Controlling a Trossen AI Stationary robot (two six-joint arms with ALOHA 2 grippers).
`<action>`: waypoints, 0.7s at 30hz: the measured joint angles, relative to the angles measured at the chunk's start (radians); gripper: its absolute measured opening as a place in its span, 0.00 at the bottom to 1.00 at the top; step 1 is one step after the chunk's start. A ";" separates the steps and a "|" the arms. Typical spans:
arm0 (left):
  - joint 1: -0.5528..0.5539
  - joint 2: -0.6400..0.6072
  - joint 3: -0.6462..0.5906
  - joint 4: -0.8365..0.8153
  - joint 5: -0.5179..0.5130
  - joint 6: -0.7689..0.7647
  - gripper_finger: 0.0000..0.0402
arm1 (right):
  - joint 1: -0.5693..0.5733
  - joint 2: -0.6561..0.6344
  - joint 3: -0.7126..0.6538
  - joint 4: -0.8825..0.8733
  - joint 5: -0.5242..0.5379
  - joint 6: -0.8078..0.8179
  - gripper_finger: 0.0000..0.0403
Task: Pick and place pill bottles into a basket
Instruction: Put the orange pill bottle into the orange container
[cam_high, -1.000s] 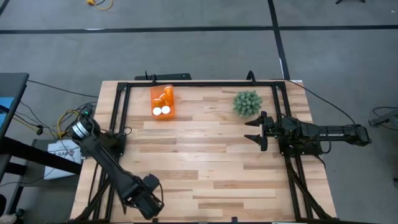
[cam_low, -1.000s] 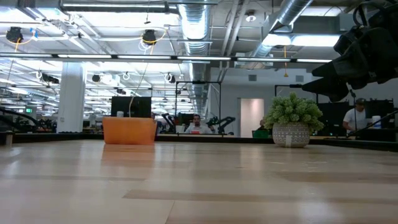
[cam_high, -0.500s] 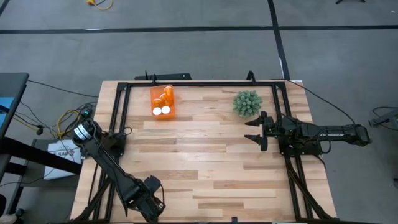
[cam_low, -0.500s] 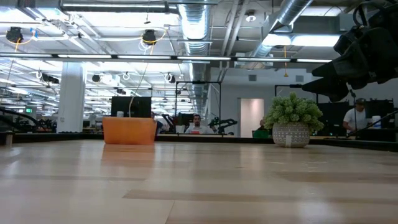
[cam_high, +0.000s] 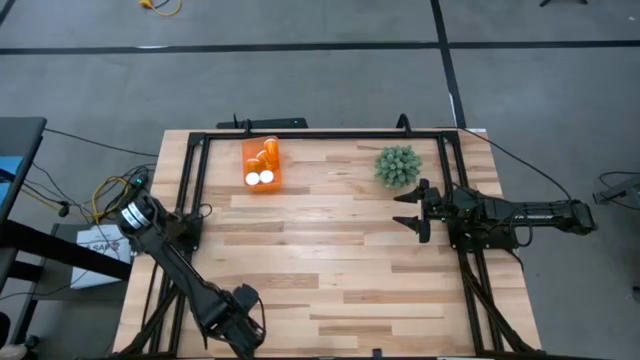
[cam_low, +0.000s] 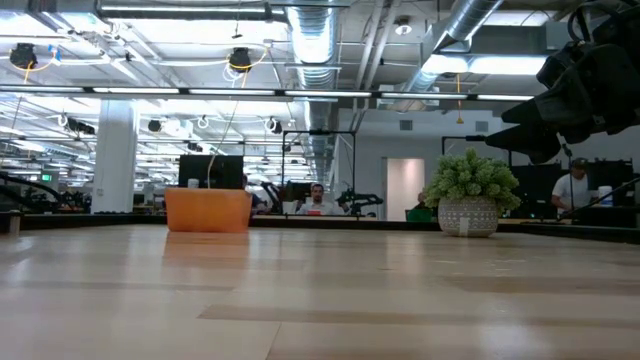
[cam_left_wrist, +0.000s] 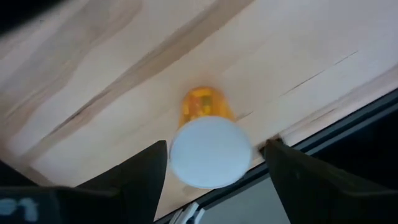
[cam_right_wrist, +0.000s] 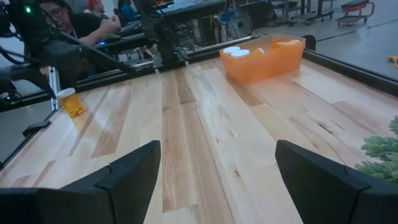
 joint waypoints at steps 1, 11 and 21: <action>0.000 0.009 0.000 0.001 0.021 0.004 0.65 | 0.000 0.000 0.000 0.000 0.000 0.000 0.77; -0.007 0.022 0.000 -0.001 0.027 0.008 0.65 | 0.000 0.000 0.000 0.000 0.000 0.000 0.77; -0.008 0.022 0.000 -0.001 0.007 0.001 0.53 | 0.000 0.000 0.000 0.000 0.000 0.000 0.77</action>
